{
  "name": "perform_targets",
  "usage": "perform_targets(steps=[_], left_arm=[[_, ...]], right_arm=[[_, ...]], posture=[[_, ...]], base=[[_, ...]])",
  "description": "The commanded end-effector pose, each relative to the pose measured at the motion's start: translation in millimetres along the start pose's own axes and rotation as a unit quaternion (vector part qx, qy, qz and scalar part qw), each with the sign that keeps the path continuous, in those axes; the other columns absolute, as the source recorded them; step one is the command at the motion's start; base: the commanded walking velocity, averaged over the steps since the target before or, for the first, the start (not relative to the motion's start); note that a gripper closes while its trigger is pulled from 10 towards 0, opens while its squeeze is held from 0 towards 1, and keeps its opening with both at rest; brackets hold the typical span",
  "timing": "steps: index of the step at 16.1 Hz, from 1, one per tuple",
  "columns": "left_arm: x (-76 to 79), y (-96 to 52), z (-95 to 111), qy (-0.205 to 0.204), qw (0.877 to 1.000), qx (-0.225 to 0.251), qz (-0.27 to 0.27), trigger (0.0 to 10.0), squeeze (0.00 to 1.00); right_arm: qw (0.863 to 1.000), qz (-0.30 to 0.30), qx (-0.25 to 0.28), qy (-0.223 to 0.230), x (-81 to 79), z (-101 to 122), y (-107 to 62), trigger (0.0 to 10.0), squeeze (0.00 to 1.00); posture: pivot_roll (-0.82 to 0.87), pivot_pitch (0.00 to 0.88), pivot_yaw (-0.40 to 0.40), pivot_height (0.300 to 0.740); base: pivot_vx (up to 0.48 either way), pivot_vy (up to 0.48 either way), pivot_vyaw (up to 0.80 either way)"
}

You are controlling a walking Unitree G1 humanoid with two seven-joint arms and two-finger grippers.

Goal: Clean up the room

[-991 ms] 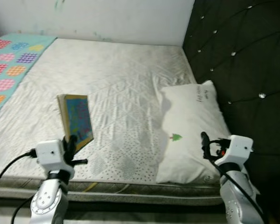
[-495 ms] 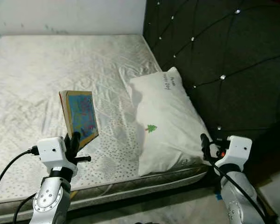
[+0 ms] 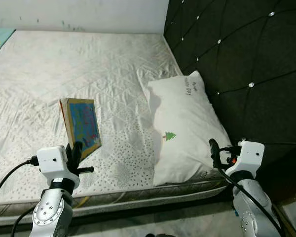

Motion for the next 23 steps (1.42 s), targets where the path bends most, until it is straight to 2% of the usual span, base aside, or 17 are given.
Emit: perform_targets(steps=[1, 8, 16, 23], left_arm=[[4.2, -1.9, 10, -0.001, 1.000, 0.017, -0.006, 10.0, 0.00], [7.6, -8.7, 7, -0.016, 1.000, 0.001, -0.011, 10.0, 0.00], [7.4, -6.2, 8, -0.019, 1.000, -0.001, -0.009, 10.0, 0.00], [6.8, -4.7, 9, -0.021, 1.000, 0.001, -0.009, 10.0, 0.00]], right_arm=[[1.000, 0.002, -0.006, -0.002, 3.2, 0, -3.1, 10.0, 0.00], [0.999, 0.028, -0.023, -0.009, -2.2, -4, -12.1, 10.0, 0.00], [0.999, 0.037, -0.025, -0.015, -5.8, -2, -10.2, 10.0, 0.00], [0.998, 0.047, -0.027, -0.016, -9.2, -2, -8.4, 10.0, 0.00]], posture=[[-0.10, 0.179, -0.083, 0.740], [-0.10, 0.207, -0.084, 0.740], [-0.11, 0.205, -0.084, 0.675], [-0.11, 0.209, -0.085, 0.675]], base=[[0.000, 0.000, 0.00], [0.000, 0.000, 0.00], [0.000, 0.000, 0.00], [0.000, 0.000, 0.00]])
Point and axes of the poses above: a point about 5 cm out from each wrist's last joint towards the gripper, its own y axis pointing out of the wrist towards the gripper, its own z axis along the axis of the wrist's last joint, x = y × z, the point moved 4 cm from there along y, pointing out of the wrist towards the gripper, and after that the axes turned 5 degrees about y, right-handed, at the moved point
